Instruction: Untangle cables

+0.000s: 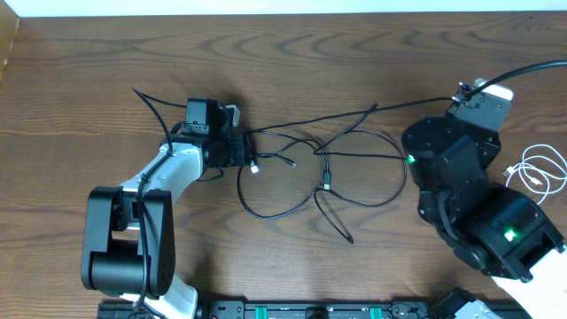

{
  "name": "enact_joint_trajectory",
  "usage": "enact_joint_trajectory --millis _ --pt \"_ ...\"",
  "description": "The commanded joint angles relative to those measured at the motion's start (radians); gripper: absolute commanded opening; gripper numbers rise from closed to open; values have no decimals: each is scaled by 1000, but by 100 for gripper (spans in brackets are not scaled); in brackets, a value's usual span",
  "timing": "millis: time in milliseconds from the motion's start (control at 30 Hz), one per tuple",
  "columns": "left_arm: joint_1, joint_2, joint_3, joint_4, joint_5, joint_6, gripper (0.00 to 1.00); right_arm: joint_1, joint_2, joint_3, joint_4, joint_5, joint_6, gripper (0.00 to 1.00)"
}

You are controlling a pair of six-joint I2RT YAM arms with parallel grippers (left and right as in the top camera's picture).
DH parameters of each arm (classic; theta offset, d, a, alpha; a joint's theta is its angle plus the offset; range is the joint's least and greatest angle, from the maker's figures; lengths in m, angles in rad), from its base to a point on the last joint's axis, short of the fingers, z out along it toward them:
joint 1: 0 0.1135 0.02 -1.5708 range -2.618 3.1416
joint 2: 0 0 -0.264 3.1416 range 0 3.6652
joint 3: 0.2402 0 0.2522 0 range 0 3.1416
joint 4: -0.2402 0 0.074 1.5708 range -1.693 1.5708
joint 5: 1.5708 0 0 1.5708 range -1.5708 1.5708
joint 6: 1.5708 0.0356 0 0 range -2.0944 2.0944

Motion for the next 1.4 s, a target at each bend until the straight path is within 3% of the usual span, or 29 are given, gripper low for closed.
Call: enact_joint_trajectory --millis 0,133,200,300,400,500,567,700,800,900,1000,1033,1367 --pt "16 2 -4 -25 -141 -10 55 -37 6 12 37 240 33 1" --pt "18 2 -4 -36 -174 -10 59 -109 33 12 148 283 11 1" --pt "19 2 -4 -45 -215 -10 71 -175 63 12 247 235 -62 1" --pt "33 -1 -4 -41 -150 -30 73 -228 98 12 303 73 -139 1" --pt "62 -11 3 -37 89 -14 77 -269 135 12 312 -140 -206 1" --pt "99 -13 7 -20 451 165 84 -291 173 12 312 -254 -232 1" --pt "119 -13 7 -24 616 261 84 -292 195 12 316 -307 -238 1" --pt "137 -13 7 -24 735 289 91 -291 225 12 358 -526 -368 1" --pt "137 -13 7 -19 725 291 92 -291 239 12 390 -693 -446 1" --pt "137 -13 7 -17 597 277 91 -291 249 12 400 -733 -441 1" --pt "137 -13 7 -17 423 167 73 -291 259 12 401 -786 -442 1" --pt "137 -13 7 -17 413 146 72 -291 263 12 402 -811 -442 1" --pt "73 -12 6 4 411 140 78 -291 274 12 408 -851 -442 1"
